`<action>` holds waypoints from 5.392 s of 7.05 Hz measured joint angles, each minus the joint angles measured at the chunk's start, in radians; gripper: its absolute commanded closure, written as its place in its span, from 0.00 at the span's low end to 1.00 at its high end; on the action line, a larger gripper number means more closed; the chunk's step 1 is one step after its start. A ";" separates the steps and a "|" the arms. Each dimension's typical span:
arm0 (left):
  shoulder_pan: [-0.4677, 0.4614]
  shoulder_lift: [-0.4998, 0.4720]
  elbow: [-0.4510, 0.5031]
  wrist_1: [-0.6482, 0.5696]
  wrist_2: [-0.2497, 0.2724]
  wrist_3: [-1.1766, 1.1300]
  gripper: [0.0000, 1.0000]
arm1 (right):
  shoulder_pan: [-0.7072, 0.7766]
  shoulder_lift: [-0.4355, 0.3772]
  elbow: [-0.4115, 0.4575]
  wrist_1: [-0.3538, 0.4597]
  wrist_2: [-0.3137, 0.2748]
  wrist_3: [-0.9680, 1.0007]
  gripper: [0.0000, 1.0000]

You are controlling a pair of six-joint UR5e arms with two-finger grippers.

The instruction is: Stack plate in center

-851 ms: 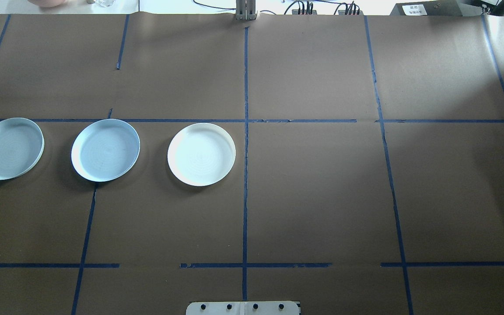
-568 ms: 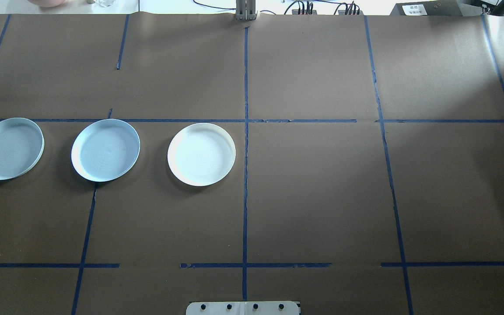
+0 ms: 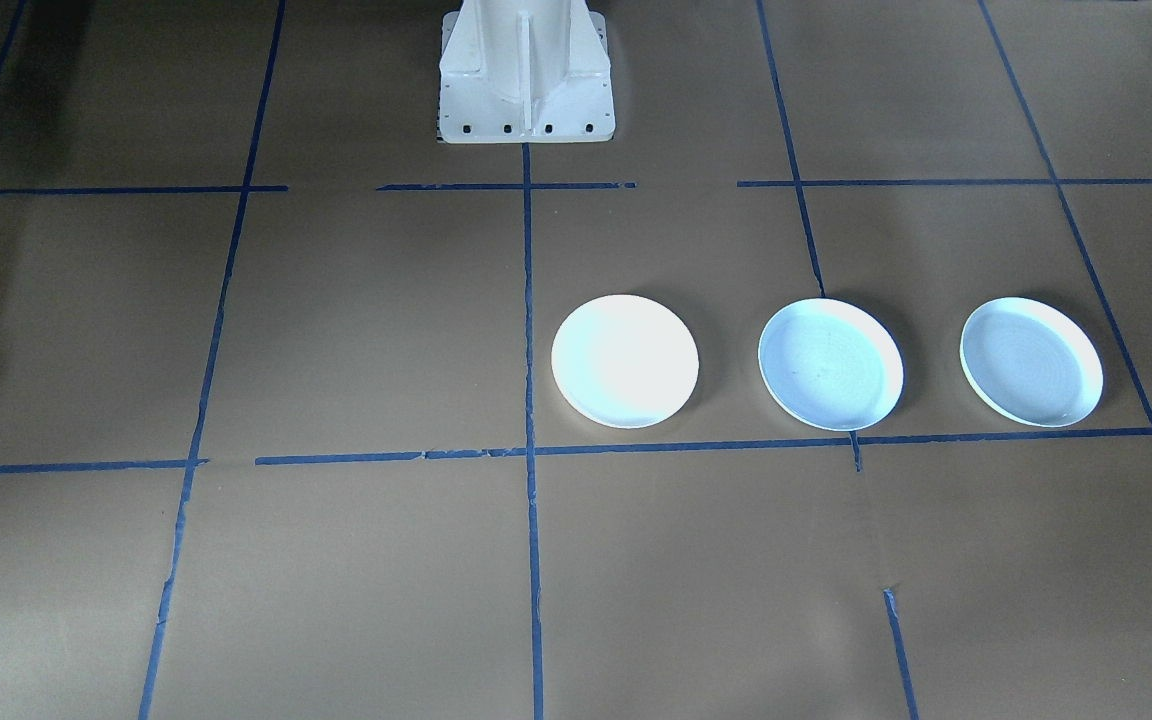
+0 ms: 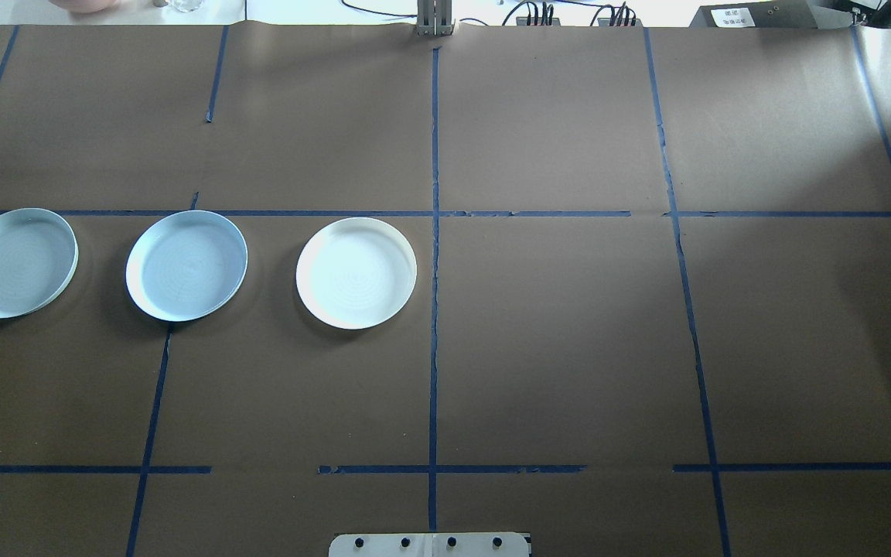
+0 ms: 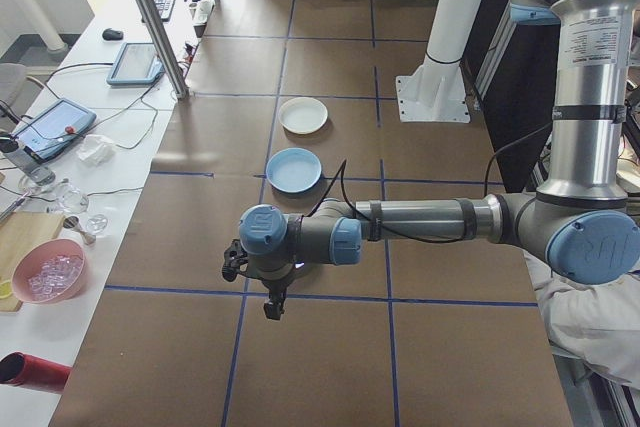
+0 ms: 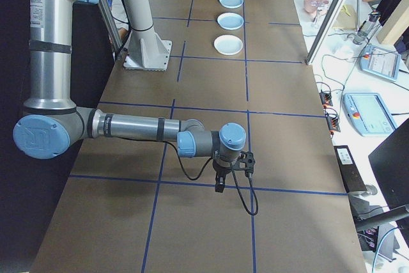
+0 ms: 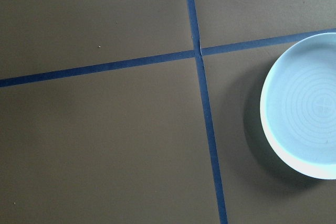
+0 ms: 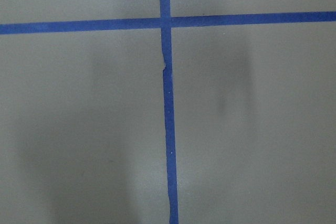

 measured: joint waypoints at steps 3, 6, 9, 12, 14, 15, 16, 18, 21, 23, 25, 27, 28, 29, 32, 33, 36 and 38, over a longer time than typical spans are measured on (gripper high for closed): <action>0.003 0.001 -0.009 0.001 0.002 -0.004 0.00 | 0.000 0.000 0.000 0.001 0.000 0.000 0.00; 0.004 0.005 -0.006 -0.007 -0.004 -0.004 0.00 | 0.000 0.000 0.001 0.001 -0.001 0.000 0.00; 0.006 0.000 0.000 -0.002 -0.036 -0.006 0.00 | 0.000 0.000 0.000 0.001 -0.001 0.000 0.00; 0.012 -0.032 -0.028 -0.001 -0.053 -0.092 0.00 | 0.000 0.000 0.000 0.000 0.000 0.000 0.00; 0.032 -0.048 -0.026 -0.022 -0.060 -0.145 0.00 | 0.000 0.000 0.000 0.000 0.000 0.000 0.00; 0.048 -0.053 -0.007 -0.060 -0.070 -0.177 0.00 | 0.000 0.000 0.000 0.000 0.000 0.000 0.00; 0.060 -0.056 0.040 -0.146 -0.086 -0.231 0.00 | 0.000 0.000 0.000 0.000 0.000 0.000 0.00; 0.092 -0.065 0.129 -0.318 -0.096 -0.331 0.00 | 0.000 0.001 0.000 0.000 -0.001 0.000 0.00; 0.113 -0.070 0.216 -0.413 -0.102 -0.363 0.00 | 0.000 0.000 0.000 0.000 0.000 0.000 0.00; 0.119 -0.086 0.274 -0.449 -0.104 -0.365 0.00 | 0.000 0.000 0.000 0.001 0.000 0.000 0.00; 0.136 -0.138 0.358 -0.484 -0.126 -0.366 0.01 | 0.000 0.000 0.000 0.000 0.000 0.000 0.00; 0.146 -0.166 0.463 -0.605 -0.141 -0.382 0.01 | 0.000 0.000 0.000 0.000 0.000 0.000 0.00; 0.151 -0.185 0.487 -0.636 -0.139 -0.413 0.01 | 0.000 0.000 0.000 0.000 0.000 0.000 0.00; 0.160 -0.194 0.494 -0.652 -0.142 -0.437 0.01 | 0.000 0.000 0.001 0.001 0.000 0.000 0.00; 0.223 -0.201 0.494 -0.664 -0.150 -0.451 0.01 | 0.000 0.000 0.000 0.001 0.000 0.000 0.00; 0.239 -0.201 0.495 -0.663 -0.149 -0.451 0.01 | 0.000 0.000 0.000 0.001 0.000 0.000 0.00; 0.294 -0.202 0.498 -0.660 -0.148 -0.453 0.04 | 0.000 0.000 0.001 0.000 0.000 0.000 0.00; 0.326 -0.202 0.498 -0.659 -0.149 -0.453 0.42 | 0.000 0.000 0.001 0.001 0.000 0.000 0.00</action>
